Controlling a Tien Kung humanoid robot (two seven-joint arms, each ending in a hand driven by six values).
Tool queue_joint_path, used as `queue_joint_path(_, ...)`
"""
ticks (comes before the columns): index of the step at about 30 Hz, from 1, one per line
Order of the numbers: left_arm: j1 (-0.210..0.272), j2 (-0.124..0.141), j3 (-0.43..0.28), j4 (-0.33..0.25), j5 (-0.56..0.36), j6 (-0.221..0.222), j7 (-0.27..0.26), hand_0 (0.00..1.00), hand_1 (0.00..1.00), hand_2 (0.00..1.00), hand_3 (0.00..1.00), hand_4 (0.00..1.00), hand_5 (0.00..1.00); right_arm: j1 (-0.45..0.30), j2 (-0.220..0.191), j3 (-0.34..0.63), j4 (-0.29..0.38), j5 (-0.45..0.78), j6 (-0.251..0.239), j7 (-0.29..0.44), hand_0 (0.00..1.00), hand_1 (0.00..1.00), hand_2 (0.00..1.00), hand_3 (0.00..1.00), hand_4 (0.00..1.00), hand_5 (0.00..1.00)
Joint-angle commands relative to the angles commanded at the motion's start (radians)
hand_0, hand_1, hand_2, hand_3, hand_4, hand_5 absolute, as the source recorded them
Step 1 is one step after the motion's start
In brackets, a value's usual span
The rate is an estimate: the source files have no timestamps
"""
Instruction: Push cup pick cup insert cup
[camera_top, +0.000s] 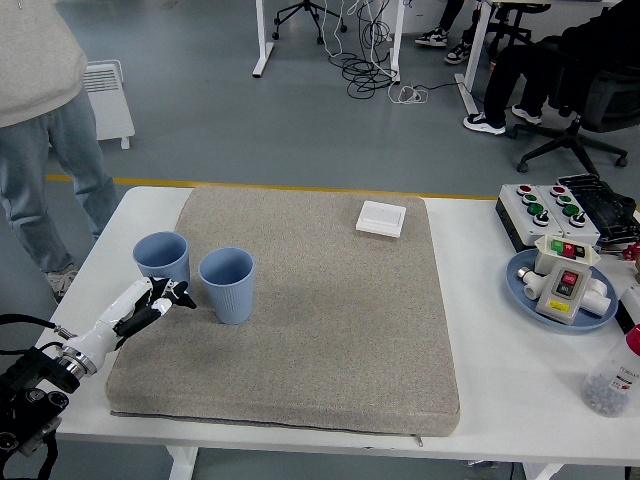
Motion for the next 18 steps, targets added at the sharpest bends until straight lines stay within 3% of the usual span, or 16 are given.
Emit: queue_joint_path(18,-0.043,-0.002,0.041,0.039,-0.013,-0.005,0.000,0.626,0.579,0.513,0.449,0.636,0.892,0.001,0.000,-0.003,0.000,-0.004,0.002,-0.001,0.763,0.659,0.699,0.622,0.187,0.630)
